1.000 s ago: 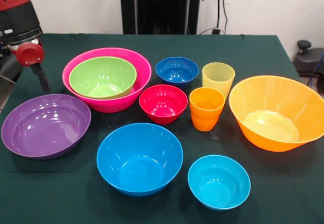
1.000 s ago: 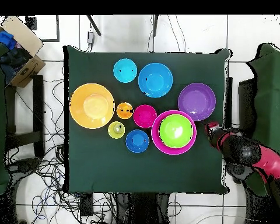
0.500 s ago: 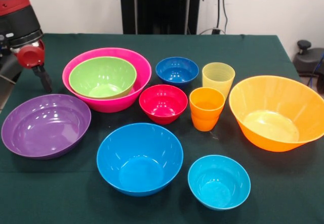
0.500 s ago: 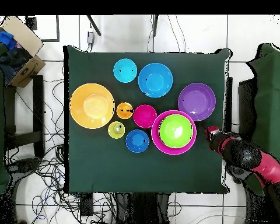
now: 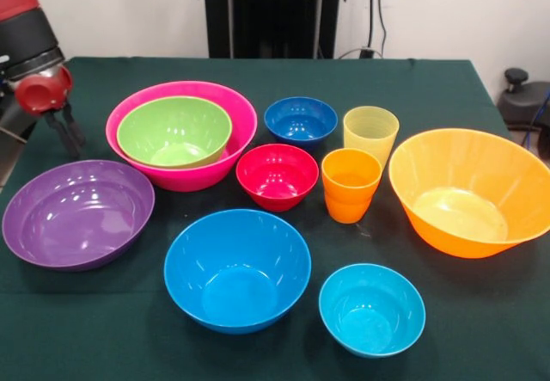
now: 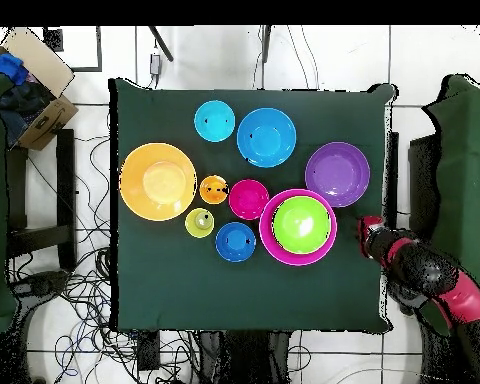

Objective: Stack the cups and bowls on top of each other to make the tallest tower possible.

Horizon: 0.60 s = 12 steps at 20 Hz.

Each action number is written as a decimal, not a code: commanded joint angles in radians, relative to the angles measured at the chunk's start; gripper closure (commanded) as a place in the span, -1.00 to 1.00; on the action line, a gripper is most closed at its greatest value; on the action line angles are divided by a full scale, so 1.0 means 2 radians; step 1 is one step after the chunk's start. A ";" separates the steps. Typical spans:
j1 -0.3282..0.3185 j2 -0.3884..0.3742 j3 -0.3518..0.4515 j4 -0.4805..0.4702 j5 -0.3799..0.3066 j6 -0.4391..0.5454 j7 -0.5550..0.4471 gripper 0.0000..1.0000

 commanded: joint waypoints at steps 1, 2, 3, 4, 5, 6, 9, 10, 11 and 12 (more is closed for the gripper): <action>-0.012 0.021 0.042 0.006 0.025 0.023 0.022 -1.00; -0.014 0.027 0.043 -0.002 0.025 0.028 0.013 -1.00; -0.016 0.029 0.045 -0.002 0.025 0.027 0.012 -1.00; -0.017 0.034 0.046 -0.007 0.024 0.028 0.006 -1.00; -0.018 0.039 0.047 -0.011 0.023 0.029 0.001 -1.00; -0.018 0.044 0.047 -0.021 0.022 0.033 -0.007 -1.00; -0.021 0.050 0.052 -0.026 0.018 0.035 -0.014 -1.00; -0.023 0.055 0.052 -0.031 0.016 0.036 -0.019 -1.00; -0.024 0.058 0.053 -0.031 0.013 0.035 -0.022 -1.00; -0.025 0.064 0.052 -0.035 0.010 0.033 -0.025 -1.00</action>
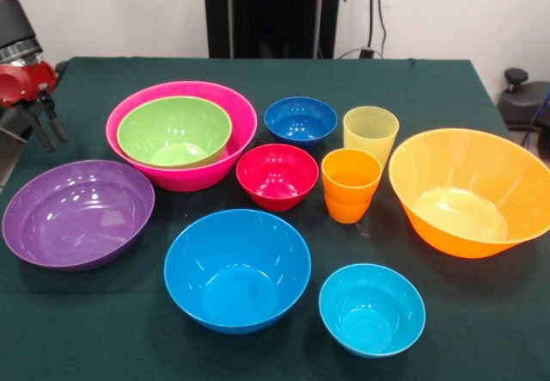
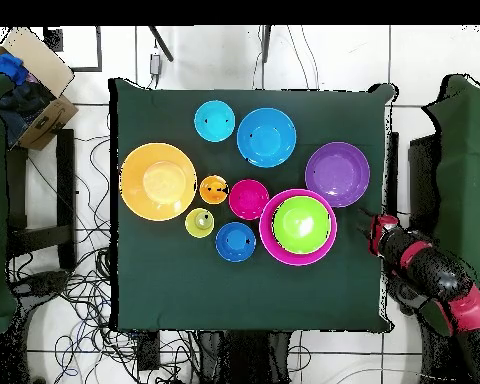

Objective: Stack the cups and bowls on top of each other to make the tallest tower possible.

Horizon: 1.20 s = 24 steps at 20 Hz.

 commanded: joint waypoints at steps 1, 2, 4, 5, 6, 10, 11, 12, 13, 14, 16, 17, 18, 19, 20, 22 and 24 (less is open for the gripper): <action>0.016 0.039 0.016 -0.036 -0.013 0.030 -0.027 -1.00; 0.013 0.049 0.015 -0.039 -0.017 0.027 -0.033 -1.00; -0.001 0.078 0.019 -0.044 -0.020 0.018 -0.048 -1.00; -0.008 0.096 0.021 -0.048 -0.022 0.013 -0.058 -1.00; -0.015 0.115 0.023 -0.054 -0.022 0.012 -0.069 -1.00; -0.030 0.158 0.032 -0.076 -0.024 0.021 -0.101 -1.00; -0.032 0.166 0.035 -0.081 -0.024 0.025 -0.108 -1.00; -0.036 0.172 0.039 -0.083 -0.024 0.028 -0.113 -1.00; -0.039 0.178 0.043 -0.087 -0.023 0.033 -0.120 -1.00; -0.042 0.179 0.048 -0.088 -0.022 0.039 -0.124 -1.00; -0.044 0.183 0.054 -0.095 -0.021 0.052 -0.133 -1.00; -0.044 0.183 0.057 -0.099 -0.022 0.057 -0.137 -1.00; -0.045 0.183 0.059 -0.098 -0.022 0.060 -0.137 -1.00; -0.046 0.185 0.059 -0.100 -0.023 0.061 -0.138 -1.00; -0.048 0.185 0.060 -0.097 -0.026 0.059 -0.136 -1.00; -0.049 0.192 0.061 -0.104 -0.027 0.060 -0.142 -1.00; -0.050 0.202 0.061 -0.115 -0.027 0.062 -0.153 -1.00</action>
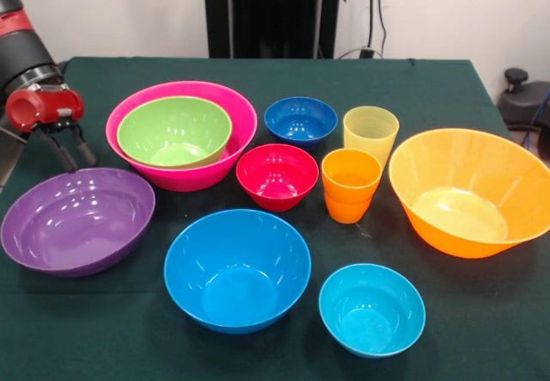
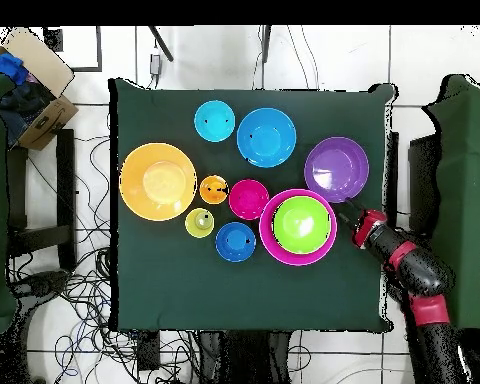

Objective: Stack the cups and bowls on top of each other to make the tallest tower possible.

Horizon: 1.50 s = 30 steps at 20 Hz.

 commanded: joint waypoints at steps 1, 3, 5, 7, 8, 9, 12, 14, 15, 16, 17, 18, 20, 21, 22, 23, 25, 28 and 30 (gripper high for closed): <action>0.020 0.040 0.001 -0.086 -0.027 0.044 -0.123 -1.00; 0.023 0.043 0.000 -0.092 -0.028 0.043 -0.126 -1.00; 0.021 0.042 0.003 -0.088 -0.032 0.037 -0.127 -1.00; 0.014 0.044 0.011 -0.081 -0.035 0.029 -0.134 -1.00; 0.009 0.042 0.017 -0.074 -0.034 0.027 -0.137 -1.00; 0.004 0.041 0.023 -0.071 -0.030 0.031 -0.141 -1.00; -0.008 0.045 0.041 -0.065 -0.026 0.034 -0.162 -1.00; -0.014 0.055 0.048 -0.071 -0.027 0.038 -0.184 -1.00; -0.016 0.058 0.052 -0.073 -0.028 0.040 -0.192 -1.00; -0.018 0.056 0.053 -0.067 -0.030 0.037 -0.191 -1.00; -0.020 0.055 0.055 -0.062 -0.032 0.034 -0.190 -1.00; -0.023 0.054 0.056 -0.054 -0.034 0.029 -0.186 -1.00; -0.024 0.055 0.058 -0.055 -0.033 0.027 -0.187 -1.00; -0.024 0.056 0.060 -0.057 -0.031 0.027 -0.188 -1.00; -0.023 0.058 0.059 -0.062 -0.030 0.030 -0.192 -1.00; -0.023 0.060 0.059 -0.063 -0.029 0.030 -0.194 -1.00; -0.024 0.061 0.059 -0.062 -0.028 0.030 -0.195 -1.00; -0.026 0.060 0.058 -0.058 -0.029 0.030 -0.198 -1.00; -0.026 0.057 0.059 -0.054 -0.029 0.030 -0.197 -1.00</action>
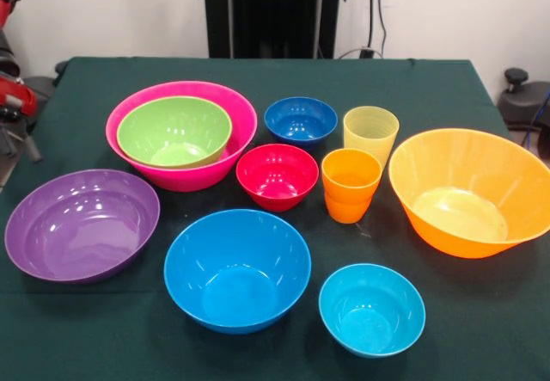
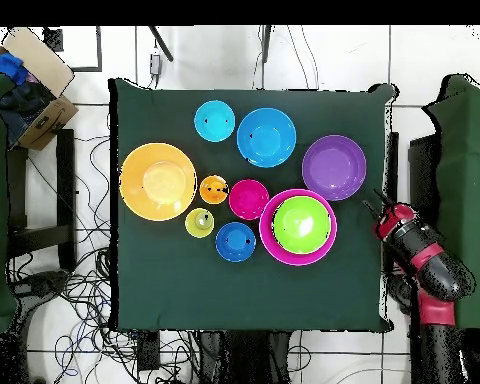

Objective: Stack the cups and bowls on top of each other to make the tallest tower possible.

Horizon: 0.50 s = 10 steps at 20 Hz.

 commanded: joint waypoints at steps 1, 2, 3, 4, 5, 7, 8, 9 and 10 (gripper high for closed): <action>0.021 0.013 -0.006 -0.040 -0.029 0.026 -0.086 -1.00; 0.021 0.015 -0.005 -0.040 -0.029 0.026 -0.088 -1.00; 0.020 0.015 -0.005 -0.039 -0.029 0.025 -0.089 -1.00; 0.021 0.018 -0.005 -0.043 -0.028 0.026 -0.091 -1.00; 0.020 0.019 -0.006 -0.042 -0.029 0.024 -0.089 -1.00; 0.020 0.021 -0.010 -0.042 -0.033 0.018 -0.088 -1.00; 0.022 0.024 -0.014 -0.047 -0.034 0.016 -0.087 -1.00; 0.025 0.022 -0.018 -0.047 -0.038 0.012 -0.080 -1.00; 0.028 0.019 -0.023 -0.044 -0.042 0.006 -0.070 -1.00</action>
